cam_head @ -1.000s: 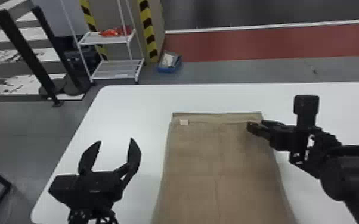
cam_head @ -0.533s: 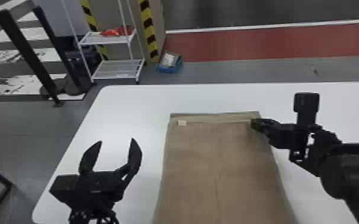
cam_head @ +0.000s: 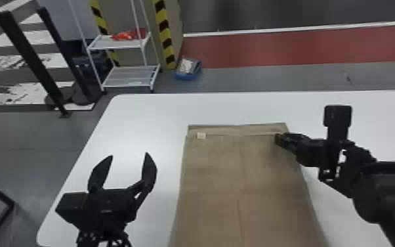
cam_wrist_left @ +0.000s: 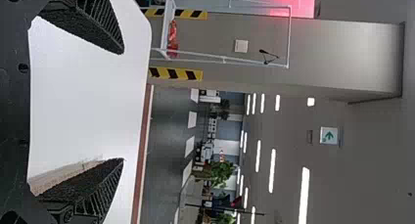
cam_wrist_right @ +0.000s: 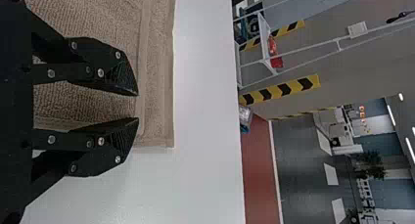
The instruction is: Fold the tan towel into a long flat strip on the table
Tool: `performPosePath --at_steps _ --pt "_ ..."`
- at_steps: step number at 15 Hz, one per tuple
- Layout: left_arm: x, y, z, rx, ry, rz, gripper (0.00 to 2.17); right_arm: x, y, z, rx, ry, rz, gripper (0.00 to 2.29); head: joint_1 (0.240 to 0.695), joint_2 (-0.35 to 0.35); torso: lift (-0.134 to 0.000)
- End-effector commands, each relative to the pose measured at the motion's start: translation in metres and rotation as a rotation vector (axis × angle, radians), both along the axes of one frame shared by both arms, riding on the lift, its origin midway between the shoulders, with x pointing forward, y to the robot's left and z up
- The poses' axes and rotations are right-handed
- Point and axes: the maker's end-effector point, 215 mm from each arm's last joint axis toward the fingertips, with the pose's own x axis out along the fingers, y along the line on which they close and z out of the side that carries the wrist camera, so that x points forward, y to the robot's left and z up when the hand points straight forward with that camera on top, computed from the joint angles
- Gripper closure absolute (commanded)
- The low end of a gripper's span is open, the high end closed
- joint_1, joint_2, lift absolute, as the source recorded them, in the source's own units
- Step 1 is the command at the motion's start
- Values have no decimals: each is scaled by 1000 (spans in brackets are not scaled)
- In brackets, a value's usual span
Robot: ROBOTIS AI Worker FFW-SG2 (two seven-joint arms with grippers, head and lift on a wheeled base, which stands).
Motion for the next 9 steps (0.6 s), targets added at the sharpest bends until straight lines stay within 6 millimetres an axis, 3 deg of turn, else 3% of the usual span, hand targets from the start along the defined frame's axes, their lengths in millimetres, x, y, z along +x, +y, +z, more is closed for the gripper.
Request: performPosePath --at_steps 1,9 --pt "0 0 0 -1 0 0 93 4 1 5 -8 -10 0 684 695 162 -123" --pt "0 0 0 -1 0 0 93 3 -2 1 -14 2 -12 687 695 161 -123"
